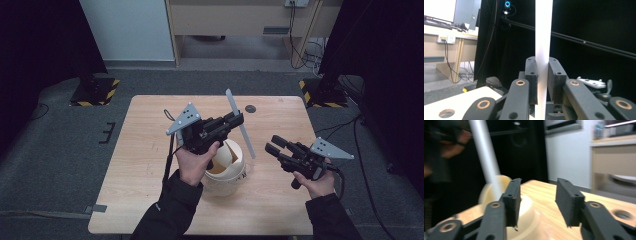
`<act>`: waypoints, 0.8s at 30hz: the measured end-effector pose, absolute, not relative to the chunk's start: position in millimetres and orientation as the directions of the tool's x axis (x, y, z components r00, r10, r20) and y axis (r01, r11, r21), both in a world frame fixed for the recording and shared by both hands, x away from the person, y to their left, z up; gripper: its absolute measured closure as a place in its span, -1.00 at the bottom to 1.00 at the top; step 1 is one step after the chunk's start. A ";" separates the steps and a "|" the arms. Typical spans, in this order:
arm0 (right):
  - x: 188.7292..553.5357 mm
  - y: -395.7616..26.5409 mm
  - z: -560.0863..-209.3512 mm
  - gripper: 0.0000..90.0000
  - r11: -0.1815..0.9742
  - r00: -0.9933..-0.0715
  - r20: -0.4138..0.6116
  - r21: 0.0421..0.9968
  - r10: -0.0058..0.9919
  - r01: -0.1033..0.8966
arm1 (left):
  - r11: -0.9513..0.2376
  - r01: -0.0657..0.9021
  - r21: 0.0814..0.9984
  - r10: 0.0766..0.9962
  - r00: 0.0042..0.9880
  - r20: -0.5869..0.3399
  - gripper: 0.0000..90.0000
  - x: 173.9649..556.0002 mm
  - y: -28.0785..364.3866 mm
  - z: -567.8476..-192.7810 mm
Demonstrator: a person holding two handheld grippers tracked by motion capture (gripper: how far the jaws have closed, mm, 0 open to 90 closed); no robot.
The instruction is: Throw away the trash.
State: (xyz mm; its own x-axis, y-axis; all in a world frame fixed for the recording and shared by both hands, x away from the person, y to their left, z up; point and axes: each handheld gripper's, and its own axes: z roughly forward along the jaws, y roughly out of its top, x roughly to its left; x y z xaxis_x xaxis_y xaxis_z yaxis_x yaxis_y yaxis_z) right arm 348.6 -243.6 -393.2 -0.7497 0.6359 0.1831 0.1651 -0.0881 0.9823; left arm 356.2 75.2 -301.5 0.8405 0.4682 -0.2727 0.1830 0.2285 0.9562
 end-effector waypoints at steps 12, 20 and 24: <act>371.2 -272.2 -446.4 -0.25 -0.001 -0.529 0.184 0.945 0.829 0.327 | 0.238 0.118 0.964 0.495 0.839 -0.225 0.77 335.9 107.3 -287.3; 375.7 -280.7 -461.0 -0.33 0.007 -0.482 0.189 0.927 0.855 0.376 | 0.223 0.079 0.972 0.540 0.820 -0.191 0.77 324.2 137.5 -284.2; 377.5 -283.0 -468.7 -0.38 0.030 -0.470 0.182 0.913 0.863 0.408 | 0.211 0.076 0.975 0.568 0.802 -0.186 0.77 318.5 156.8 -290.5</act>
